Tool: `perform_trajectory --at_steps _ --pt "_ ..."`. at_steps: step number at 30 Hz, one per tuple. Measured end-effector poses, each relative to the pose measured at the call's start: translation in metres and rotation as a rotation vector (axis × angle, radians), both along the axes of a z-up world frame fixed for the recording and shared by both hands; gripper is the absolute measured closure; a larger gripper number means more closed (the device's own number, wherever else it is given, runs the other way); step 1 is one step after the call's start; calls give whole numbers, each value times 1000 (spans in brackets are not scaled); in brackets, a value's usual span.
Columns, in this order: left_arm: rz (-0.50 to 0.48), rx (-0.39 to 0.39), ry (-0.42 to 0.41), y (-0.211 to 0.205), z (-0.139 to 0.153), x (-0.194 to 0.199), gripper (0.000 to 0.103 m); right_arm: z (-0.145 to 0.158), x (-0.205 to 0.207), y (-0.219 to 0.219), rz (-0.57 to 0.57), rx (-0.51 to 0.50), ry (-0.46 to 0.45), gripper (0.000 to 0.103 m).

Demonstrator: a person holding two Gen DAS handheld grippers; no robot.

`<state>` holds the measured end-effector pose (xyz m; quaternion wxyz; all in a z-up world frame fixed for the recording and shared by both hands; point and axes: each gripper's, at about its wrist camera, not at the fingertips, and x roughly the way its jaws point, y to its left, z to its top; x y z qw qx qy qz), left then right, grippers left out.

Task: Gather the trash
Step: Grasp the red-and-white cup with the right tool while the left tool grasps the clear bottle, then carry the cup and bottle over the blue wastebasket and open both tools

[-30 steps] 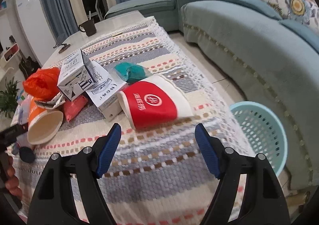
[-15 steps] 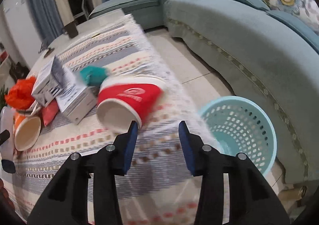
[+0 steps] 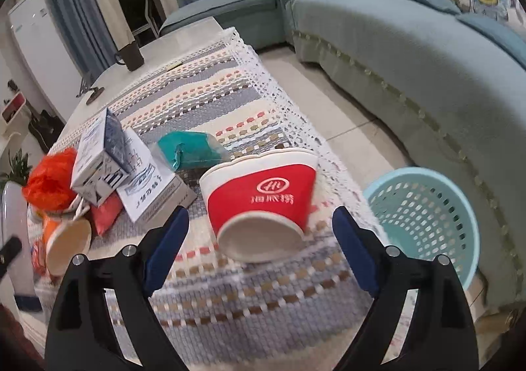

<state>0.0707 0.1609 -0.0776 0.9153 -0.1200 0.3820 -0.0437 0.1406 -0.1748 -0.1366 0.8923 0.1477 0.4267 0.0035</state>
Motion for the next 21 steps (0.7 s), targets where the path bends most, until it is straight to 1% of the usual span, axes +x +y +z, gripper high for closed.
perform_trajectory --at_steps 1,3,4,5,9,13,15,18,21 --pt "-6 1 -2 -2 0 0 36 -2 3 0 -7 4 8 19" --pt "-20 7 -7 -7 2 0 36 -6 7 -2 -13 12 16 35" --pt "-27 11 -12 -9 3 -1 36 -8 9 -2 -4 18 28 38" --pt "-34 15 -17 -12 4 -1 36 -8 9 -3 -1 21 28 39" --pt "-79 30 -50 -29 15 -4 36 1 -1 -7 2 32 -21 39" --pt "-137 29 -96 -55 35 -6 36 26 -18 -20 -11 43 -90 39" --pt "-176 32 -126 -72 47 -7 36 44 -29 -34 -35 31 -140 39" --pt "-243 32 -161 -107 64 -6 36 64 -44 -56 -72 2 -191 39" --pt "-312 21 -189 -146 79 -2 36 83 -62 -91 -131 -36 -236 39"
